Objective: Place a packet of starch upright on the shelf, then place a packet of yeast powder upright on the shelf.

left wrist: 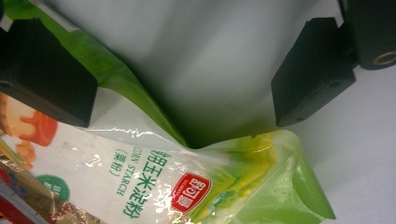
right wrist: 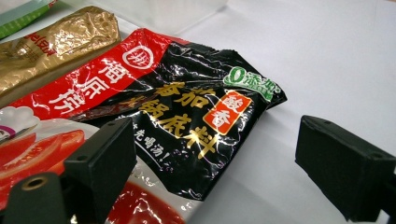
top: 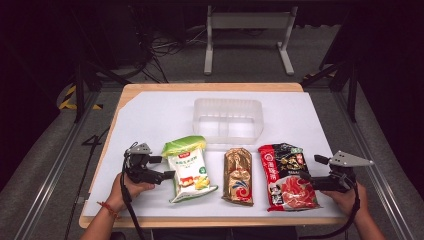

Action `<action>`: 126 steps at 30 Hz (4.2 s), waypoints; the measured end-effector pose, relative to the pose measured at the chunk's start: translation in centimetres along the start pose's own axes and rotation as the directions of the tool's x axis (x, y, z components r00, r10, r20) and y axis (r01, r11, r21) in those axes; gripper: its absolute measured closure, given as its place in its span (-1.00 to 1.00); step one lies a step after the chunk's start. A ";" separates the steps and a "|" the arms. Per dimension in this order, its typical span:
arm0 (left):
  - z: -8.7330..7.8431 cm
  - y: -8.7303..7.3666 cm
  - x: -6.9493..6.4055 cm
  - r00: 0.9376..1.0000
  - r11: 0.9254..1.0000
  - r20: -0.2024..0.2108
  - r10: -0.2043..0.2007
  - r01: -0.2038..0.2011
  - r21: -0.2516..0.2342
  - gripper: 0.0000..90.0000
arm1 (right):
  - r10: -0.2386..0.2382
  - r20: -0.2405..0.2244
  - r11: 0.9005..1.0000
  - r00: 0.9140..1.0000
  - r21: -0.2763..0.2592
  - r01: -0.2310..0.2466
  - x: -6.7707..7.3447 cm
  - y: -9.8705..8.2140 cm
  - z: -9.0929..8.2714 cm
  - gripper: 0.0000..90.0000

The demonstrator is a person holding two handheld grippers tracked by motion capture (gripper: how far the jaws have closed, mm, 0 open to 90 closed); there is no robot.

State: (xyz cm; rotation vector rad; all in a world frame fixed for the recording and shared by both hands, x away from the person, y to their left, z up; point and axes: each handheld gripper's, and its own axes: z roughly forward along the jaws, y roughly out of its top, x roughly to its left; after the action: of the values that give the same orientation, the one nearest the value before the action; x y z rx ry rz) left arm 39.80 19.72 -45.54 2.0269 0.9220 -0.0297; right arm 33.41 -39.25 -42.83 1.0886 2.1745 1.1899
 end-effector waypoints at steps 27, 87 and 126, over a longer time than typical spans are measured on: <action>4.3 3.2 -1.3 0.985 1.000 0.174 -0.015 0.010 0.025 0.55 | 0.006 -0.025 1.000 1.000 -0.007 -0.006 0.1 0.1 0.1 -0.72; 1.5 13.6 -6.8 0.990 0.833 -0.112 -0.088 0.011 -0.554 0.93 | 0.030 -0.005 0.999 1.000 -0.027 -0.030 -0.5 0.1 -0.4 -0.69; 9.9 18.9 -6.9 0.945 0.816 -0.248 -0.215 0.034 -0.577 0.80 | 0.001 0.005 1.000 1.000 -0.001 -0.001 -0.3 -0.3 -0.2 -0.68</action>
State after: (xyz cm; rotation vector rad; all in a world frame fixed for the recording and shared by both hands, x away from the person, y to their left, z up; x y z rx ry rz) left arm 49.56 2.02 -35.71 1.4257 1.1000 0.4503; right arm 33.34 -39.70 -42.92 1.0912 2.1690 1.1876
